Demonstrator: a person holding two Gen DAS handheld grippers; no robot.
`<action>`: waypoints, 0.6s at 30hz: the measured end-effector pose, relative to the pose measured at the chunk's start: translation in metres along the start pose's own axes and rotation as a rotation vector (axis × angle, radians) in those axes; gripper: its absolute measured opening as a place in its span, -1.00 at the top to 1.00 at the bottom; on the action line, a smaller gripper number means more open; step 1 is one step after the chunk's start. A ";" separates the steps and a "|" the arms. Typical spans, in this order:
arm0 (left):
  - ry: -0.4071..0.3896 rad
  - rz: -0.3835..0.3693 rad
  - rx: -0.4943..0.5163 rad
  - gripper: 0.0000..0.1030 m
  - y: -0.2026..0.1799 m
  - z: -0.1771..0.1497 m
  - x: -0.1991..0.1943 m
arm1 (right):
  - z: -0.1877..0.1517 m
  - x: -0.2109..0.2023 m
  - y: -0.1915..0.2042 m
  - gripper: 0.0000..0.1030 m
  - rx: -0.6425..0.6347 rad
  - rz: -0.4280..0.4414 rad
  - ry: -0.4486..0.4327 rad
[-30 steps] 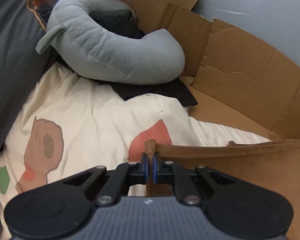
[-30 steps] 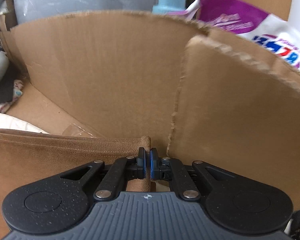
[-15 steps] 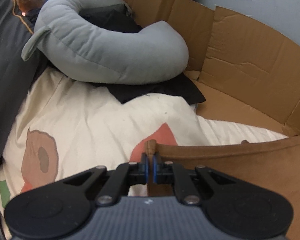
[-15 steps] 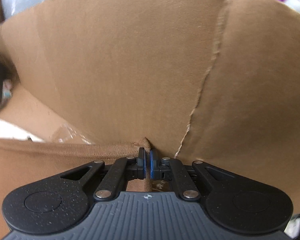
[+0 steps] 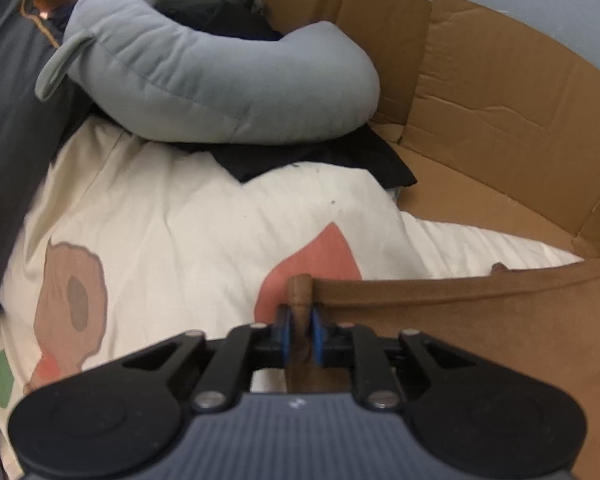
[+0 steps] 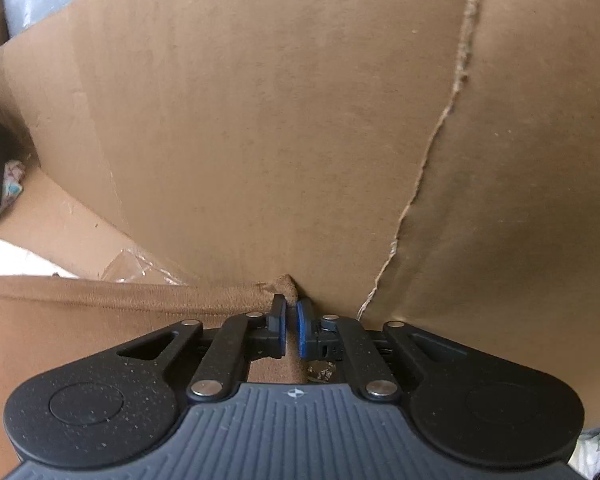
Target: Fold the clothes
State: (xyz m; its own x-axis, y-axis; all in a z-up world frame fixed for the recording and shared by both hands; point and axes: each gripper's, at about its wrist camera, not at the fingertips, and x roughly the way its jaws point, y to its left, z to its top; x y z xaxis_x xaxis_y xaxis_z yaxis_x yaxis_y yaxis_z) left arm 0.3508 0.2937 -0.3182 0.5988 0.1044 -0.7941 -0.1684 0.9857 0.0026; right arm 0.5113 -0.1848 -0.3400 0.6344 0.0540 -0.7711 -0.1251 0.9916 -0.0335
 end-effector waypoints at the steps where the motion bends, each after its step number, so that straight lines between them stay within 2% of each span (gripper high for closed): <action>1: 0.002 0.000 0.001 0.51 0.000 -0.001 -0.001 | 0.000 -0.002 -0.001 0.64 -0.001 -0.003 0.003; 2: 0.003 0.000 0.002 0.46 0.001 -0.002 -0.001 | 0.000 -0.007 -0.003 0.55 0.002 0.005 0.004; 5: 0.008 -0.011 0.002 0.38 0.004 -0.007 -0.014 | -0.004 -0.022 -0.011 0.48 0.008 0.035 0.008; 11: 0.018 -0.052 -0.005 0.36 0.016 -0.021 -0.059 | -0.029 -0.072 -0.025 0.48 -0.020 0.105 0.021; 15: 0.017 -0.077 -0.024 0.36 0.021 -0.030 -0.096 | -0.048 -0.101 -0.035 0.48 -0.007 0.114 0.050; 18: 0.010 -0.091 -0.034 0.27 0.023 -0.037 -0.123 | -0.068 -0.128 -0.042 0.48 0.008 0.114 0.060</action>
State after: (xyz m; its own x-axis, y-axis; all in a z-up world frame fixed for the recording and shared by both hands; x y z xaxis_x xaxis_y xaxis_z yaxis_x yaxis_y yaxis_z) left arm 0.2443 0.2990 -0.2433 0.6048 0.0131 -0.7963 -0.1402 0.9860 -0.0902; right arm 0.3833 -0.2412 -0.2837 0.5699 0.1601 -0.8060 -0.1877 0.9803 0.0619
